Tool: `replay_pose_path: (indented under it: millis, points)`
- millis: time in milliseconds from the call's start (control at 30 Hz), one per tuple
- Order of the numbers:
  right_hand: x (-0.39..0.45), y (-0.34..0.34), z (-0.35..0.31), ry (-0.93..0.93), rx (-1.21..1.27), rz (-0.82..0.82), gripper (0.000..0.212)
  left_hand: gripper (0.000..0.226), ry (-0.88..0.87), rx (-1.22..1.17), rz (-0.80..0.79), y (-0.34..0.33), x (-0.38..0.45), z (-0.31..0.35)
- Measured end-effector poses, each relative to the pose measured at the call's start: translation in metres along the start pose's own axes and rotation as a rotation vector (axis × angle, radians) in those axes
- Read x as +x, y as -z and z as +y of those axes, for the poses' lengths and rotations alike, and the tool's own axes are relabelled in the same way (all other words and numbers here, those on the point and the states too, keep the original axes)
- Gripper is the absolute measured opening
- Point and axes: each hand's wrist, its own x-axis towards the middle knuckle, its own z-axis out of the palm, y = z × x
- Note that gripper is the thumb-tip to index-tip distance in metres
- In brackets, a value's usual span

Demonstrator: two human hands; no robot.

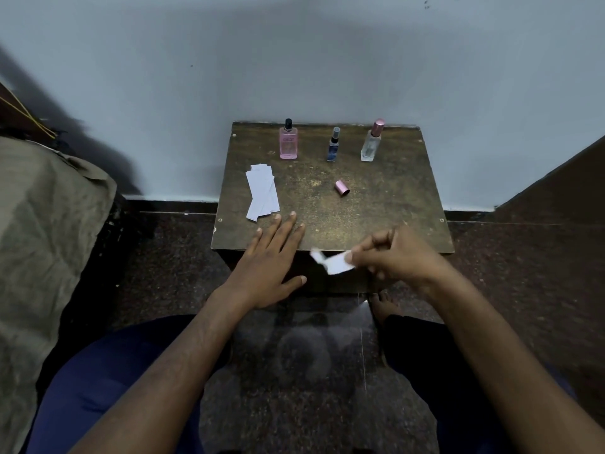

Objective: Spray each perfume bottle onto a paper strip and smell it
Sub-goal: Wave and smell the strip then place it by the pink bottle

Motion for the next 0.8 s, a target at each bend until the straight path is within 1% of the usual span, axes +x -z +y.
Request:
replay_pose_path:
  millis: [33,67,100,167,267,333,400,467,600,700,800]
  points:
    - [0.004,-0.001,0.005,0.029,-0.245,0.079,0.010,0.097,-0.002,-0.007,0.006,0.002,0.000,0.000]
    - [0.007,-0.002,0.008,0.089,-0.405,0.119,0.011,0.095,-0.005,-0.019,0.016,0.003,0.001,-0.001]
    - [0.008,-0.001,0.009,0.151,-0.489,0.142,0.011,0.090,-0.007,-0.040,0.032,0.004,0.003,-0.001]
    - [0.006,0.001,0.008,0.238,-0.539,0.145,0.011,0.071,-0.014,-0.119,0.118,0.006,0.006,-0.001]
    - [0.004,-0.004,0.006,0.348,-0.608,0.135,0.007,0.039,-0.036,-0.297,0.346,0.013,0.008,0.004]
    - [0.004,-0.012,0.005,0.393,-0.614,0.151,0.005,0.026,-0.064,-0.396,0.405,0.019,0.005,0.009]
    - [0.006,-0.016,0.003,0.423,-0.601,0.163,0.005,0.016,-0.078,-0.436,0.414,0.025,0.002,0.014]
    - [0.008,-0.015,0.002,0.447,-0.611,0.193,0.006,0.012,-0.069,-0.449,0.420,0.029,0.002,0.019]
    - [0.008,-0.013,0.004,0.453,-0.555,0.216,0.007,0.016,-0.049,-0.428,0.436,0.030,0.005,0.020]
    - [0.009,-0.016,0.003,0.463,-0.478,0.177,0.009,0.017,-0.016,-0.404,0.398,0.027,0.006,0.016]
    - [0.010,-0.018,0.001,0.502,-0.442,0.100,0.013,0.017,-0.041,-0.525,0.333,0.024,0.008,0.017]
